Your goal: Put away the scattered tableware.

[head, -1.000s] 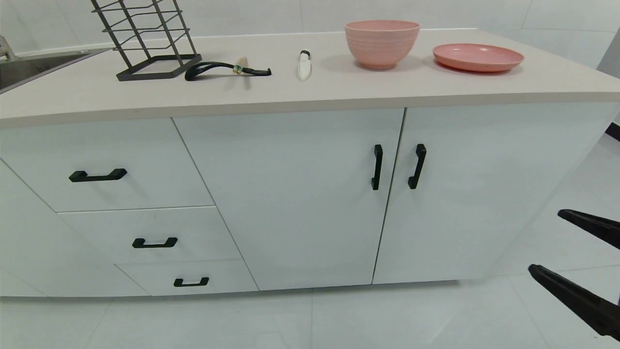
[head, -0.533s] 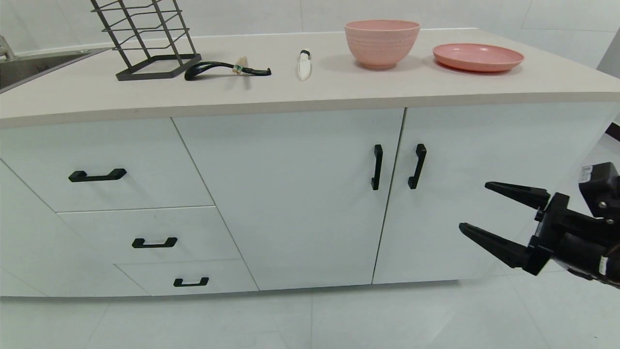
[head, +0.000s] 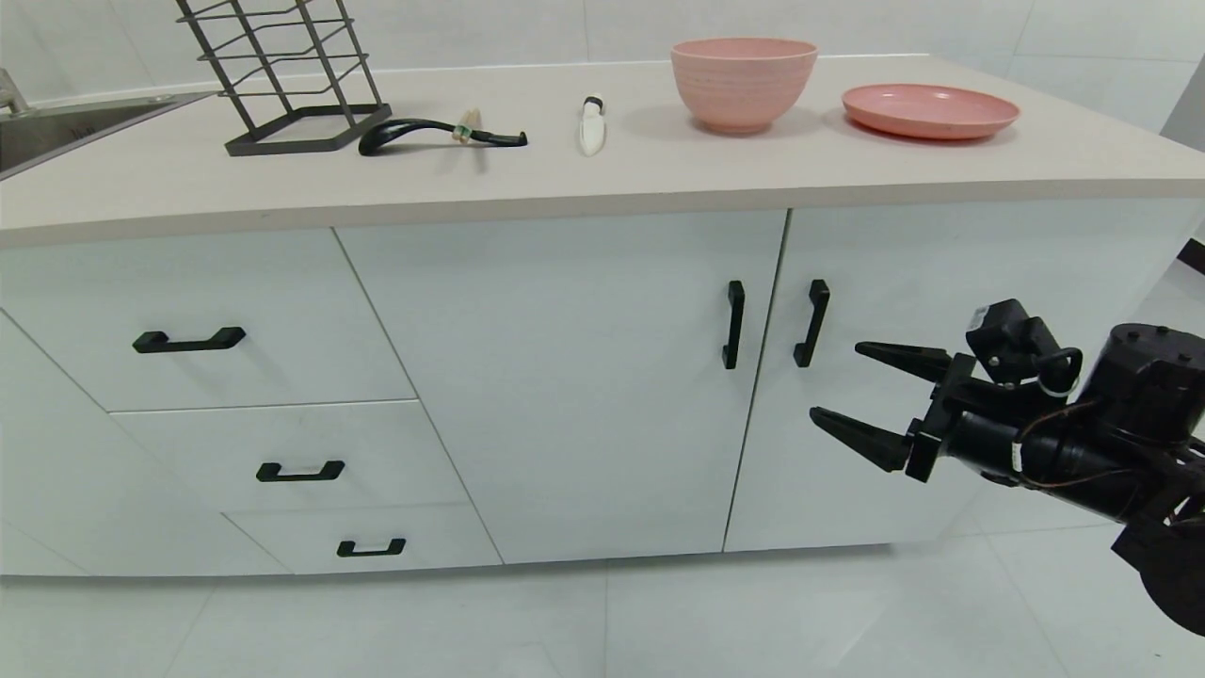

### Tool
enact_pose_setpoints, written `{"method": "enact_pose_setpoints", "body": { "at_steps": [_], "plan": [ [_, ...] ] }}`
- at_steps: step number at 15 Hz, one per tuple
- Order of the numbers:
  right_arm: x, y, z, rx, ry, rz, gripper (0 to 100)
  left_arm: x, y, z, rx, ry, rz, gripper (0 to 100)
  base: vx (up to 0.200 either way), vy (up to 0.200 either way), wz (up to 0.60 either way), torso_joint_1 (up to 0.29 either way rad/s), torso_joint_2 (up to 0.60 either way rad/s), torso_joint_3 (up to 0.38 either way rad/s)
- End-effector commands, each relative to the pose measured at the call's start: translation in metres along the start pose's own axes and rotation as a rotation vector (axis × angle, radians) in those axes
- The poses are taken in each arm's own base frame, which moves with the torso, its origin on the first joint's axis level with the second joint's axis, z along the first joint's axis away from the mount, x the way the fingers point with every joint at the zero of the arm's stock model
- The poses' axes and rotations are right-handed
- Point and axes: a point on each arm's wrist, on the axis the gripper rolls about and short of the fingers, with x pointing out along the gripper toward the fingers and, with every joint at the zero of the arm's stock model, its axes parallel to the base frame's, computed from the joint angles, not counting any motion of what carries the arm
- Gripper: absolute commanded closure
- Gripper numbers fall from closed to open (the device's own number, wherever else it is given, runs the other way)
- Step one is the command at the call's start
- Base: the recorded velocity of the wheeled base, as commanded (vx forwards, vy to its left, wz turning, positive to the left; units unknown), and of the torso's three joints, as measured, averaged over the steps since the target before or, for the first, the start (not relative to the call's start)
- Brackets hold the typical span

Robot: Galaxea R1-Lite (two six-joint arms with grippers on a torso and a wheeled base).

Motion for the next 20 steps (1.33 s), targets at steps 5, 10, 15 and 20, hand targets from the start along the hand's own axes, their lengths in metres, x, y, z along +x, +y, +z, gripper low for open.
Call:
{"method": "enact_pose_setpoints", "body": {
  "at_steps": [5,10,15,20],
  "plan": [
    [-0.008,0.004,0.011,-0.015,-0.024,-0.001,0,0.087,0.004,0.058,0.166,0.162,-0.379,0,0.000,0.000,0.00,0.000,0.00,0.000],
    [-0.021,0.012,0.020,-0.024,-0.038,-0.003,0,0.177,-0.002,0.010,0.175,0.205,-0.884,0,0.000,0.000,0.00,0.000,0.00,0.000],
    [-0.024,0.014,0.023,-0.031,-0.046,-0.001,0,0.231,-0.029,-0.036,0.107,0.167,-1.166,0,0.000,0.000,0.00,0.000,0.00,0.000],
    [-0.016,0.023,0.024,-0.026,-0.056,0.042,0,0.281,-0.086,-0.032,-0.030,0.135,-1.296,0,0.000,0.000,0.00,0.000,0.00,0.000]
  ]
}}
